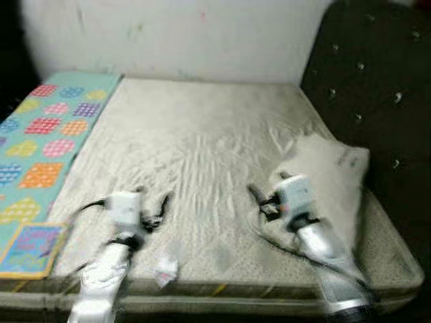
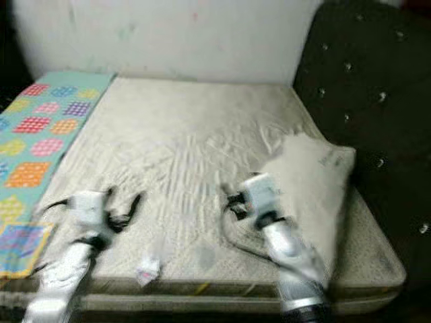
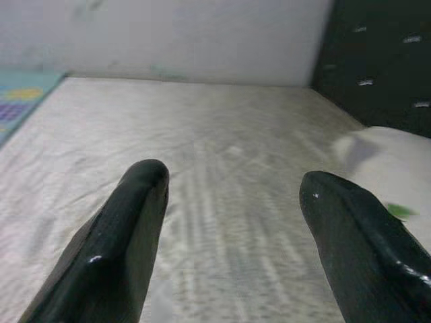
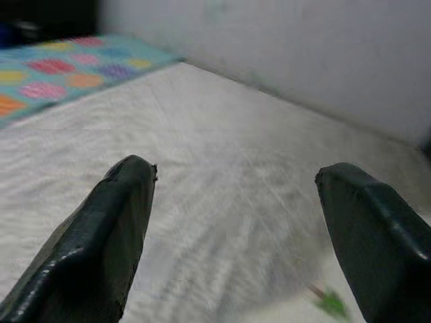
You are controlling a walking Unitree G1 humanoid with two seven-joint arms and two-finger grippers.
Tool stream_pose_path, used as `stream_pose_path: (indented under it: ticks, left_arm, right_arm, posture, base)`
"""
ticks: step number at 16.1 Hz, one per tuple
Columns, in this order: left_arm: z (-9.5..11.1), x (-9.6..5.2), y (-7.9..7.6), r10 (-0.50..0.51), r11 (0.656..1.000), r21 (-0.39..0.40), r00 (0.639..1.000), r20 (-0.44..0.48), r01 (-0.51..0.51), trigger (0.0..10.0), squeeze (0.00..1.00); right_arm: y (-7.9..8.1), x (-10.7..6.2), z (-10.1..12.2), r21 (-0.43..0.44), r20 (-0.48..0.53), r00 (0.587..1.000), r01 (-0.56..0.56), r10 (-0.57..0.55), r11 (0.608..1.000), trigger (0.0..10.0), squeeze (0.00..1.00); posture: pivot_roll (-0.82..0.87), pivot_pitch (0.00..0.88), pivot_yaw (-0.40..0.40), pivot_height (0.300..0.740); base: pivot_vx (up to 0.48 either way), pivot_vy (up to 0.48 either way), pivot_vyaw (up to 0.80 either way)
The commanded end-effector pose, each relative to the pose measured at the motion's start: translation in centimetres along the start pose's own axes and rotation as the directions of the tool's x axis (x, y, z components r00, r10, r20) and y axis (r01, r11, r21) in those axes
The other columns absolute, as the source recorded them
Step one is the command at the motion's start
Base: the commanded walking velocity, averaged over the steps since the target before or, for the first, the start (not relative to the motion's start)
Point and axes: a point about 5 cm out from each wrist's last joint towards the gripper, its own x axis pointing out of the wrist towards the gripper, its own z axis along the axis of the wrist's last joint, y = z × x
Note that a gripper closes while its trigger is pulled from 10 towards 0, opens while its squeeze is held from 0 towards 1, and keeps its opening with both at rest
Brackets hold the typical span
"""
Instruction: Clean up the room
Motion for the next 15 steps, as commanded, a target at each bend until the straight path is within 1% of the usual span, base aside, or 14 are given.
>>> stream_pose_path:
  ticks: [1,3,5,11,13,15]
  left_arm:
    - [0.18,0.17,-0.23,-0.007,1.0,-0.001,1.0,0.005,0.007,10.0,0.0]
    - [0.24,0.16,-0.24,-0.007,1.0,-0.002,1.0,0.013,0.007,10.0,0.0]
    - [0.25,0.14,-0.19,0.001,1.0,-0.002,1.0,0.015,-0.001,10.0,0.0]
    - [-0.13,0.23,-0.21,0.008,1.0,-0.013,1.0,-0.002,-0.008,10.0,0.0]
    - [-0.21,0.12,-0.14,0.046,0.999,-0.022,0.999,0.006,-0.046,10.0,0.0]
    - [-0.17,0.18,-0.26,0.058,0.998,-0.034,0.998,0.012,-0.058,10.0,0.0]
  right_arm:
    - [-0.48,0.06,0.35,-0.019,0.007,1.0,0.005,-0.005,1.0,10.0,0.0]
    - [-0.44,0.07,0.34,-0.024,0.007,1.0,0.001,0.0,1.0,10.0,0.0]
    - [-0.31,0.09,0.32,-0.033,0.008,1.0,-0.008,0.008,0.999,10.0,0.0]
    - [-0.58,0.09,0.01,-0.016,-0.003,1.0,0.005,-0.005,1.0,10.0,0.0]
    - [-0.58,0.23,-0.13,-0.041,-0.017,0.999,-0.035,0.035,0.999,10.0,0.0]
    - [-0.84,0.45,-0.07,-0.042,-0.017,0.999,-0.038,0.037,0.998,10.0,0.0]
  posture:
    - [-0.04,0.0,-0.066,0.74]
    - [-0.04,0.0,-0.066,0.74]
    - [-0.04,0.0,-0.068,0.74]
    - [-0.04,0.0,-0.077,0.74]
    - [-0.03,0.0,-0.117,0.74]
    - [-0.03,0.0,-0.13,0.74]
  base:
    - [0.244,0.0,0.0]
    - [0.0,0.0,0.0]
    - [0.0,0.0,0.8]
    - [0.0,0.0,0.0]
    - [0.0,0.0,0.0]
    - [0.0,0.0,0.0]
